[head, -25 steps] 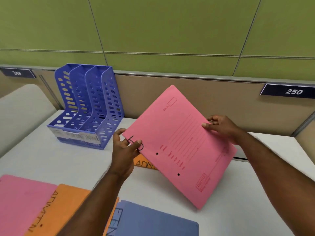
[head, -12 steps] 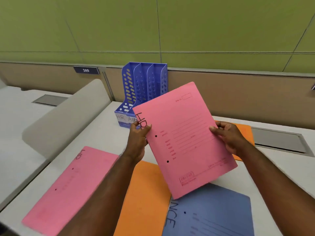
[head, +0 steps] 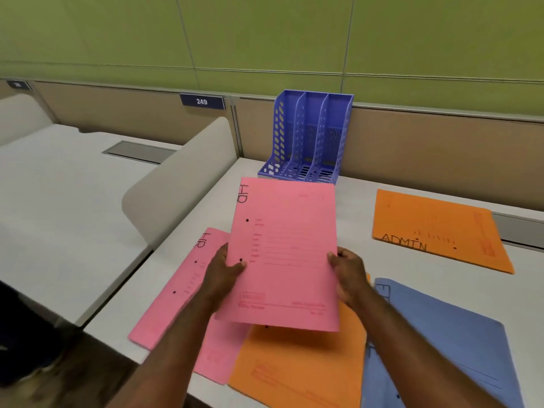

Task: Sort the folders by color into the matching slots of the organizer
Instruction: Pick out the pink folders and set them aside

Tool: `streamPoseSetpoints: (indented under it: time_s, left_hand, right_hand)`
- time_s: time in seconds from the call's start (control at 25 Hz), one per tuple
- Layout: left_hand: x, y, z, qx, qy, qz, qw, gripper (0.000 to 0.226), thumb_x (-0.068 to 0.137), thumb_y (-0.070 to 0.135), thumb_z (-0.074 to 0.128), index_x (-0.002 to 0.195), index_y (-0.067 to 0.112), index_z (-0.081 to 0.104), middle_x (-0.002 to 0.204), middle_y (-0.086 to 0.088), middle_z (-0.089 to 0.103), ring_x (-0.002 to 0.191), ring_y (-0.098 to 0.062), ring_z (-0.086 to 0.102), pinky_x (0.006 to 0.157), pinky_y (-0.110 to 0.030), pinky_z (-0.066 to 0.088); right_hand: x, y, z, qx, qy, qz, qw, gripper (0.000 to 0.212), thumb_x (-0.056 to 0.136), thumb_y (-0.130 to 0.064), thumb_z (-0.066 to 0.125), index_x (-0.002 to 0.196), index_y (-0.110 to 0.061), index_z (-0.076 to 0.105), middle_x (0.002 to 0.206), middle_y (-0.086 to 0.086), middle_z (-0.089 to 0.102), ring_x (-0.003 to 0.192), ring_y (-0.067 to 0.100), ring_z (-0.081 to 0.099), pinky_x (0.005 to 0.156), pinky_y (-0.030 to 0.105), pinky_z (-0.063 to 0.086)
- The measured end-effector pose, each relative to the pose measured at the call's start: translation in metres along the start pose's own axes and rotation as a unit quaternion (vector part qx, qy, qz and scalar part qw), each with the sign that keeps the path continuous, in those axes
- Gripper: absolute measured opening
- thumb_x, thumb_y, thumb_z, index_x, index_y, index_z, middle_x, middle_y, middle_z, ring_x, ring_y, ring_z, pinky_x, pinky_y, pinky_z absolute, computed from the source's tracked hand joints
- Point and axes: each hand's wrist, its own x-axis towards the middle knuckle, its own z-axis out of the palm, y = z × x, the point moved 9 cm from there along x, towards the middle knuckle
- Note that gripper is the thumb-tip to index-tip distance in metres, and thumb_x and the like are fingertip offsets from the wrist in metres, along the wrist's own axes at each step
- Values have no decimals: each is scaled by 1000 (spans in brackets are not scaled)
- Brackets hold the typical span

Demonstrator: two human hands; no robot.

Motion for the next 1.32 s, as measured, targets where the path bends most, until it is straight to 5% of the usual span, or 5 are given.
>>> streamPoseSetpoints:
  time_s: [0.12, 0.4, 0.88, 1.0, 1.32]
  left_hand:
    - [15, -19, -61, 69, 29, -21, 997, 45, 87, 8, 65, 129, 17, 54, 119, -7, 67, 96, -27, 68, 86, -45, 57]
    - [35, -71, -137, 152, 53, -72, 984, 40, 82, 4, 66, 120, 16, 59, 113, -10, 68, 96, -31, 66, 90, -51, 53]
    - [34, -110, -164, 198, 95, -99, 971, 39, 86, 6, 61, 124, 11, 57, 118, -14, 64, 103, -34, 61, 95, -54, 48]
    - [34, -110, -157, 207, 96, -96, 969, 44, 86, 5, 64, 129, 7, 55, 126, -18, 61, 110, -38, 58, 99, -53, 45]
    - [23, -44, -113, 270, 182, -23, 945, 52, 85, 25, 70, 133, 20, 51, 137, -15, 50, 127, -40, 42, 102, -57, 34]
  right_hand:
    - [-17, 46, 43, -45, 2, 37, 998, 14, 89, 1, 52, 92, 1, 66, 89, 20, 67, 72, 25, 58, 59, 31, 48]
    - [-48, 103, 100, -179, -49, 117, 976, 20, 90, 0, 48, 77, -3, 62, 71, 8, 63, 54, 16, 48, 48, 27, 37]
    - [-74, 130, 134, -188, -175, 196, 946, 23, 91, -11, 61, 113, -3, 64, 71, 4, 62, 59, 16, 50, 55, 26, 45]
    - [-74, 120, 125, -183, -177, 178, 951, 22, 91, -12, 62, 110, -1, 65, 55, -4, 58, 47, 11, 45, 51, 25, 39]
    - [-65, 77, 73, -165, -125, 101, 973, 19, 84, -22, 71, 84, -4, 64, 78, 11, 62, 70, 21, 59, 67, 32, 51]
